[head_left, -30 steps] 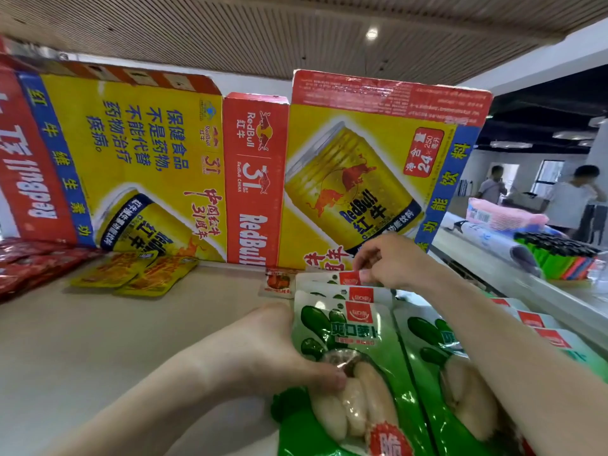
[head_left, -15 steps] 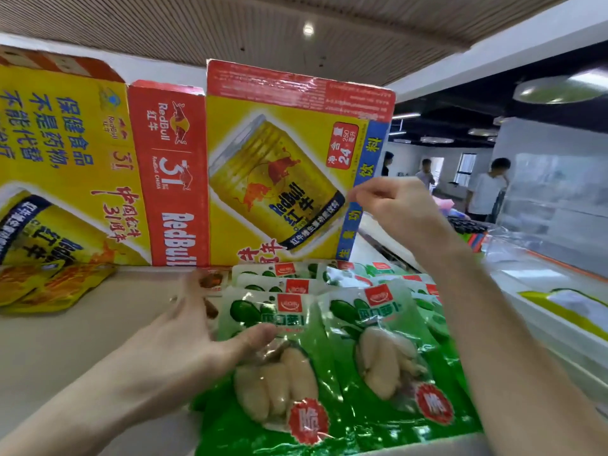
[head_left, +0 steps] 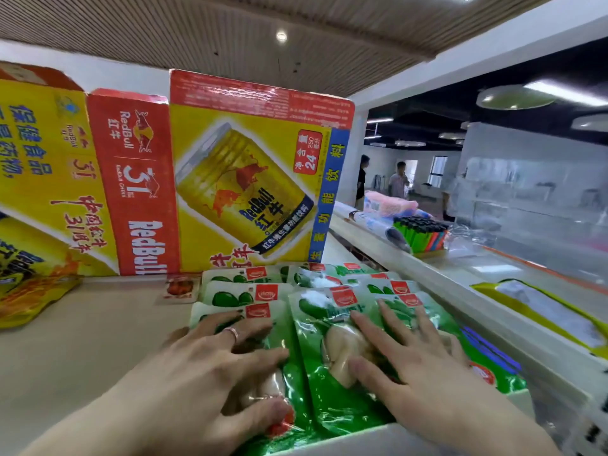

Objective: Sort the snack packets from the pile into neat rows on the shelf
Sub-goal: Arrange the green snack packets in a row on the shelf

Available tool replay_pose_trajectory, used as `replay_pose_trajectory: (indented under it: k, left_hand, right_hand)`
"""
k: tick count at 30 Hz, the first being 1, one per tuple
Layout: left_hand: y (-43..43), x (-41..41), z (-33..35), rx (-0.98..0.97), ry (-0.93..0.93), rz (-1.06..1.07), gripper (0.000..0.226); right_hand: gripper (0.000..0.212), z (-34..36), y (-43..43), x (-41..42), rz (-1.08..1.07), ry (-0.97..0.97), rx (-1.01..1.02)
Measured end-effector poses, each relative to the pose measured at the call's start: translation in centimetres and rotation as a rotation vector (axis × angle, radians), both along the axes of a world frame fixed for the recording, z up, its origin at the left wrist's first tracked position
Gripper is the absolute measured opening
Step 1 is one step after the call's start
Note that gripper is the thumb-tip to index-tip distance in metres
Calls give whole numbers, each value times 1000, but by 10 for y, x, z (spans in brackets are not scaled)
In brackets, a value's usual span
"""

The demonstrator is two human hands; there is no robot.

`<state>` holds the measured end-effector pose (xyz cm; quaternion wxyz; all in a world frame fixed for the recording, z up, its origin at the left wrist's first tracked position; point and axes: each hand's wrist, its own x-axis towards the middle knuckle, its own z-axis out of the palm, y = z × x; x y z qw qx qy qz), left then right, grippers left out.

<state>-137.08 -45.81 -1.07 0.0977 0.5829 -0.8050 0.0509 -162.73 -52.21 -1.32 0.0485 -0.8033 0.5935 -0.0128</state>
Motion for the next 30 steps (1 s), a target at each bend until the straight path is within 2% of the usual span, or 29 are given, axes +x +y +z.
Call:
replay_pose_trajectory:
  k: [2, 4, 8, 11, 17, 22, 24, 27, 30]
  left_hand:
    - [0, -3, 4, 33, -8, 19, 62]
    - [1, -5, 2, 50, -36, 41, 61]
    - [1, -9, 3, -47, -42, 30, 53]
    - [5, -12, 4, 17, -36, 62, 58]
    - [6, -7, -2, 31, -24, 49, 61]
    - [7, -5, -2, 49, 3, 66, 59]
    - [9, -5, 0, 22, 55, 93, 62]
    - [16, -7, 1, -99, 164, 138, 70]
    - [27, -13, -2, -236, 170, 194, 73]
  right_hand:
    - [78, 0, -5, -3, 25, -1, 20]
    - [75, 0, -8, -5, 35, -7, 32]
    - [81, -2, -8, -6, 47, -7, 16]
    - [87, -2, -5, -5, 33, -19, 14]
    - [80, -7, 2, -3, -16, -26, -49]
    - [79, -6, 6, -7, 38, -42, -75]
    - [71, -4, 6, -7, 51, -58, -124]
    - [78, -6, 6, -4, 116, -85, -279]
    - [76, -12, 8, 6, 235, -254, -423]
